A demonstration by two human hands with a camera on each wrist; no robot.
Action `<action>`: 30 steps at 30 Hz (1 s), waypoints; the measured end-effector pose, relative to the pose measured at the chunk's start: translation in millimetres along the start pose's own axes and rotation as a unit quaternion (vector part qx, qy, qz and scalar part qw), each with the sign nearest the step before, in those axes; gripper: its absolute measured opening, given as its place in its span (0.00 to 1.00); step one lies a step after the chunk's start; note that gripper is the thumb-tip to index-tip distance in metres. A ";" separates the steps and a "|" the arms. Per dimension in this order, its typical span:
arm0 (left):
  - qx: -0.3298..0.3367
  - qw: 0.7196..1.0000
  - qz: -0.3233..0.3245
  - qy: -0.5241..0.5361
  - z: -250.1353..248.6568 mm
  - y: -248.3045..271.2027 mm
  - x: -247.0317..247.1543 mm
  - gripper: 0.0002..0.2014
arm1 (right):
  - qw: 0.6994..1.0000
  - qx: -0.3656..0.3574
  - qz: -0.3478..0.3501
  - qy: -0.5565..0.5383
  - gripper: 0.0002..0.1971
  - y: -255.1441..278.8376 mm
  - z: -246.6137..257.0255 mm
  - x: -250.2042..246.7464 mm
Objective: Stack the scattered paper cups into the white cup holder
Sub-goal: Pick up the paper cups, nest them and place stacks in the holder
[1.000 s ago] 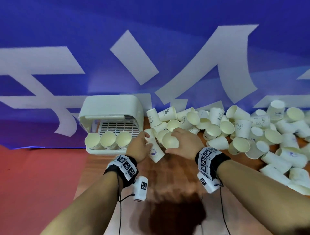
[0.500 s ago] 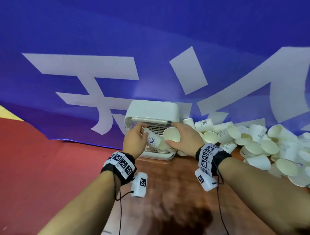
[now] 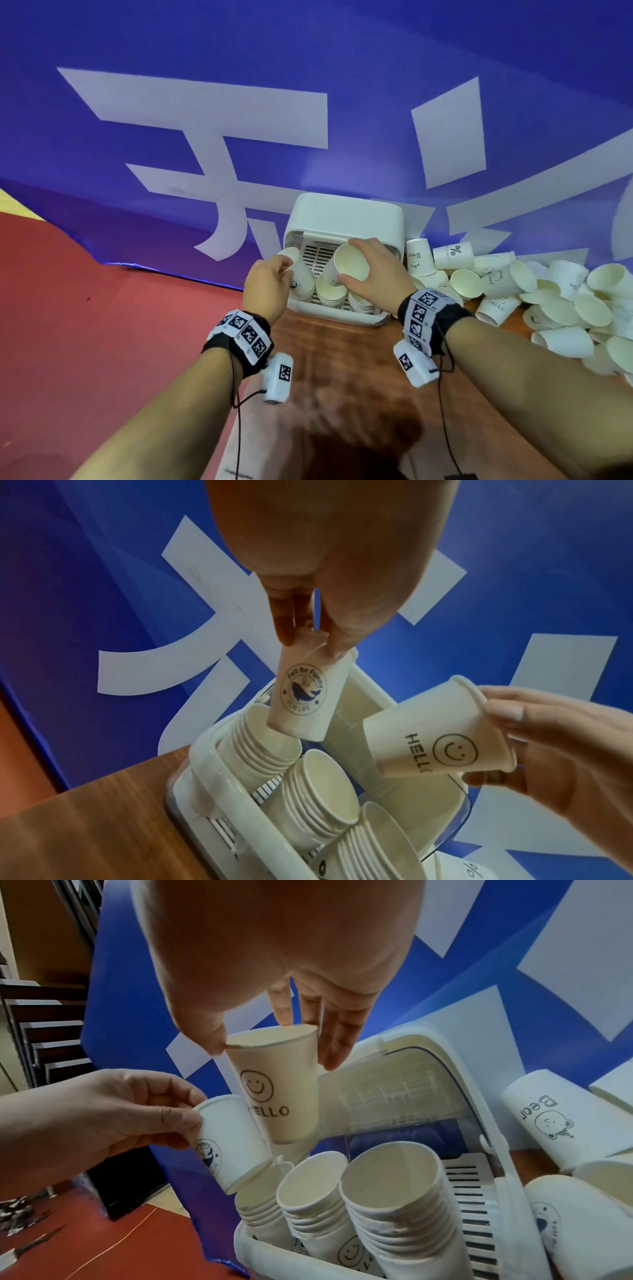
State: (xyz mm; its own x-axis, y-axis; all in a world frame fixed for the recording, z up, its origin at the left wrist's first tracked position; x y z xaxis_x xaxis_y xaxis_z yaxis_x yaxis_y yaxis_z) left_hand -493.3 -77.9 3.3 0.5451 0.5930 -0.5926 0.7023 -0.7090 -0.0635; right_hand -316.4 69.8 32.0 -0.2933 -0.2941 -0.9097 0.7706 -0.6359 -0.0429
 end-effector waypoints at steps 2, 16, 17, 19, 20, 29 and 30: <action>0.016 1.000 0.017 -0.003 2.3 -4.8 4.6 0.08 | 1.000 -0.007 0.001 0.002 0.35 -4.5 0.0 3.7; 0.080 0.990 0.110 -0.041 38.9 -15.7 36.5 0.05 | 0.991 -0.048 0.087 0.095 0.35 -19.6 -8.3 51.7; 0.081 0.989 0.116 -0.039 41.2 -15.5 39.0 0.05 | 0.989 -0.051 0.092 0.101 0.35 -20.3 -9.1 55.8; 0.080 0.988 0.124 -0.040 45.3 -15.1 43.4 0.05 | 0.987 -0.056 0.106 0.109 0.35 -21.9 -11.3 63.4; 0.079 0.988 0.127 -0.042 47.2 -14.8 45.3 0.05 | 0.985 -0.059 0.115 0.115 0.35 -23.0 -12.6 66.9; 0.073 0.985 0.143 -0.062 56.8 -17.6 57.8 0.04 | 0.970 -0.064 0.153 0.179 0.36 -32.6 -20.3 93.0; 0.073 0.985 0.143 -0.063 57.7 -18.3 58.1 0.04 | 0.970 -0.062 0.152 0.180 0.36 -33.3 -20.8 95.3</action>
State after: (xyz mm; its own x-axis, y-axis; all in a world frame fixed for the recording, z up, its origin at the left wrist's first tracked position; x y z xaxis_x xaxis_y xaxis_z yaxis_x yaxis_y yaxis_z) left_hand -500.9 -52.5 -76.3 0.6442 0.3152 -0.6969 0.4500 -0.8929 0.0122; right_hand -358.2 77.8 -61.8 0.1566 -0.1725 -0.9725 0.8596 -0.4610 0.2202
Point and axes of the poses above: each hand's wrist, its own y-axis away from the middle knuckle, its own x-axis out of the palm, z = x × y, the point moved 2 cm from there along -y, towards the middle knuckle, and after that the axes turned 14 degrees about y, right-handed, at the moved point
